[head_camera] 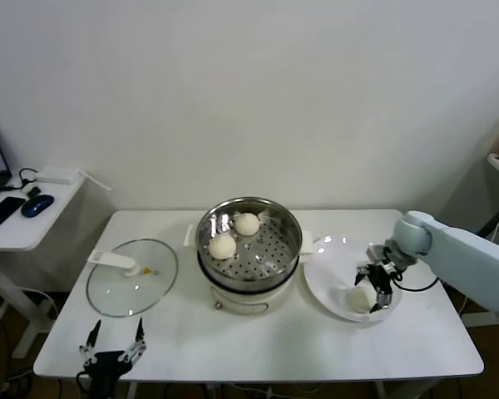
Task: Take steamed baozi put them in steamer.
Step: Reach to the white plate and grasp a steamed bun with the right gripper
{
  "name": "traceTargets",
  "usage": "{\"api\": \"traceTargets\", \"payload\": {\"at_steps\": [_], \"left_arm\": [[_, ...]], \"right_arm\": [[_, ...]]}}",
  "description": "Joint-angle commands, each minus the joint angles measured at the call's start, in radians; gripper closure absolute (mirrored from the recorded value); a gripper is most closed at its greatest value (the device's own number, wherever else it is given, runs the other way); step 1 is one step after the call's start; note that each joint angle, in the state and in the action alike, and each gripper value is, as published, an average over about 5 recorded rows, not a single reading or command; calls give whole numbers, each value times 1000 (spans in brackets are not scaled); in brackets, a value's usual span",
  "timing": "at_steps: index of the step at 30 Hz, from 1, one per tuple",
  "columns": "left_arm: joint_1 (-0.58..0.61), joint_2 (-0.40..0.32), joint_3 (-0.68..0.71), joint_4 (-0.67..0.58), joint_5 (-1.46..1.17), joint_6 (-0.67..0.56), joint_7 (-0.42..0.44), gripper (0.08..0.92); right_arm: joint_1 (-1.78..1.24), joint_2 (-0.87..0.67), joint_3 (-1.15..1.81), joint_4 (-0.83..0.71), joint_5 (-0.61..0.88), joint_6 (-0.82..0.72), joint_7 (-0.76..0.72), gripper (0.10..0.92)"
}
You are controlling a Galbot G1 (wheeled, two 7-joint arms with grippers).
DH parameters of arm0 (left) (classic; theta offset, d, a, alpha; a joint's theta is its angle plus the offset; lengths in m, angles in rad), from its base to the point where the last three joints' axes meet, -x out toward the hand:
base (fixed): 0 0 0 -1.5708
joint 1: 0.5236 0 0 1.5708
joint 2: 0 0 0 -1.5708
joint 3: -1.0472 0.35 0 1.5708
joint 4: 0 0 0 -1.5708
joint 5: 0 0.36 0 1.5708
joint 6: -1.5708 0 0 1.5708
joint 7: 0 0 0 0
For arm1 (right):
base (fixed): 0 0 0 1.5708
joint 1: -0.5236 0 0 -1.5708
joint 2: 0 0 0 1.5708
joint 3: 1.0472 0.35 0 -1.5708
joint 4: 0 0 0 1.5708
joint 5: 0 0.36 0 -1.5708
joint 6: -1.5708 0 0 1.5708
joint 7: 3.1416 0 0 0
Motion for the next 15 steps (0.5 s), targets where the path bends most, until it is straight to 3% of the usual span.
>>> {"api": "traceTargets", "payload": {"at_steps": [1,6,15], "left_arm": [[3,0,0,1,-1,-1,0,177],[3,0,0,2,-1,-2,-1,177],[1,0,0,3,0,-1,-1,177]], "right_arm": [[-26,20,14,-20,-19,-1,4,203],[-26,21,16,-21,-25,-2,-2,208],[-30,20,27,-24,-24,-3,-2,294]]}}
